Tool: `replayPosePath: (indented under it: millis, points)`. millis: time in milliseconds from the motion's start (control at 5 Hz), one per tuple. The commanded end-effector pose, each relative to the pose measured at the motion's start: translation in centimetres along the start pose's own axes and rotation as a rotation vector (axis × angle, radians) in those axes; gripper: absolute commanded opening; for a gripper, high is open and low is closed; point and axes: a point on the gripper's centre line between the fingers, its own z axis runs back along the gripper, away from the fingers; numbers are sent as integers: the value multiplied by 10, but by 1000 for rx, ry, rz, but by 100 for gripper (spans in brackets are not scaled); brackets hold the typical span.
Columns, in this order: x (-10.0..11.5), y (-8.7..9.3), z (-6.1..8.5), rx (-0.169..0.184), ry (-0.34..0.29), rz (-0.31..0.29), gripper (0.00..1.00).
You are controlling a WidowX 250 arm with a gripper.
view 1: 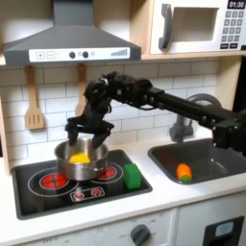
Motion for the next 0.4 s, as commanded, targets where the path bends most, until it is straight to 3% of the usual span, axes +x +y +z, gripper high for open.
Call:
replayPosePath:
  millis: [0, 200]
  points:
    - [0, -4, -3, -11, 5, -9, 100]
    - [2, -7, -4, -33, 4, -18, 58]
